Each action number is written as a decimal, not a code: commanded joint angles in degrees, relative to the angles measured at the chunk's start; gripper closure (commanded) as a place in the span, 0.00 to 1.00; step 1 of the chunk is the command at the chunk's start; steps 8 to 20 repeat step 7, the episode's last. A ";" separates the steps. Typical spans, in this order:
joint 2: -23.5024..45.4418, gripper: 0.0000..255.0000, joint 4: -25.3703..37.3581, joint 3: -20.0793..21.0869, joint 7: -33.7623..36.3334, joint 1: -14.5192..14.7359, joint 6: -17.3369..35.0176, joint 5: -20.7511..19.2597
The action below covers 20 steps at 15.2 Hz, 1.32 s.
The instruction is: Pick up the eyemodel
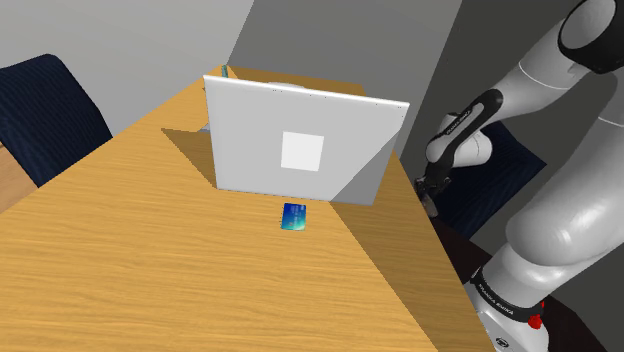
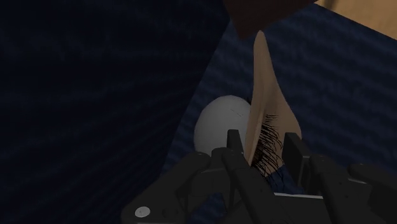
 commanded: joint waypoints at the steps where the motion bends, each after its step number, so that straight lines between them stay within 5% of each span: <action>1: -2.04 1.00 -0.05 -0.35 0.59 0.22 -1.96 -0.96; 5: -5.98 1.00 -0.03 -0.66 1.43 0.31 -5.82 -2.56; 20: -6.13 1.00 -0.03 -0.65 1.47 0.29 -5.97 -2.62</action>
